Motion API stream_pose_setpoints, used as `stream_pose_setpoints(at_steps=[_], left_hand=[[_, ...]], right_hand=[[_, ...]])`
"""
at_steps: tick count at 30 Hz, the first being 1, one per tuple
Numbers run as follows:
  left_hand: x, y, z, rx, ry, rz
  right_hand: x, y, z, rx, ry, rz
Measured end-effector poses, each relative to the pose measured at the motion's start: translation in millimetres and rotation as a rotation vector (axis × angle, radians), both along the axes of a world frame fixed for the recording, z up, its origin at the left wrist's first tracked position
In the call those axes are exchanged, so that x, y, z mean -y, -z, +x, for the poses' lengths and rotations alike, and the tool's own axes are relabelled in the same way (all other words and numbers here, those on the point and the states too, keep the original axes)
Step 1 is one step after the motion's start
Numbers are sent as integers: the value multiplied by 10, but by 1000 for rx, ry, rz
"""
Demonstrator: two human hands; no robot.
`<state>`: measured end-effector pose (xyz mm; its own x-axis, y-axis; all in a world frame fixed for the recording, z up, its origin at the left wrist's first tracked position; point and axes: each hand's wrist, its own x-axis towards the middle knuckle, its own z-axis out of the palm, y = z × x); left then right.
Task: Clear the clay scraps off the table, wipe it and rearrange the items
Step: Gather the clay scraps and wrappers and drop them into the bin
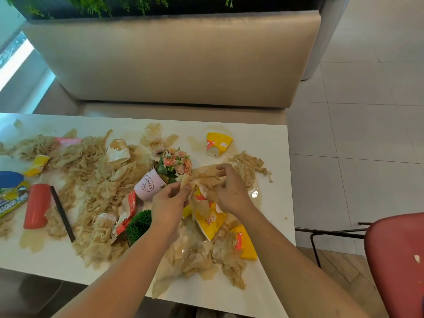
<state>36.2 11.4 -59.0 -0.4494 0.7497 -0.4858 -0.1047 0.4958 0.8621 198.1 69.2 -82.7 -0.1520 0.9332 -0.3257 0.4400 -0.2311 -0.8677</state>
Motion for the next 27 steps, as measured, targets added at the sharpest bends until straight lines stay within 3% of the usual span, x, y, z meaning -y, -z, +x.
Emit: stream_pose_setpoints(at_steps=[3, 5, 12, 18, 21, 24, 27], left_hand=[[66, -39, -4, -57, 49, 2], [136, -74, 30, -108, 88, 8], [330, -136, 181, -92, 75, 45], [285, -169, 193, -93, 29, 57], [209, -207, 347, 31, -72, 12], [141, -380, 486, 186, -191, 38], [70, -607, 559, 159, -186, 132]], right_hand=[[-263, 282, 13, 410, -145, 49], [-376, 397, -27, 578, -257, 32], [-456, 635, -140, 818, -461, 270], [-313, 591, -121, 501, -223, 196], [-291, 358, -61, 416, -209, 183], [-336, -22, -20, 321, -171, 292], [-434, -496, 47, 203, -62, 393]])
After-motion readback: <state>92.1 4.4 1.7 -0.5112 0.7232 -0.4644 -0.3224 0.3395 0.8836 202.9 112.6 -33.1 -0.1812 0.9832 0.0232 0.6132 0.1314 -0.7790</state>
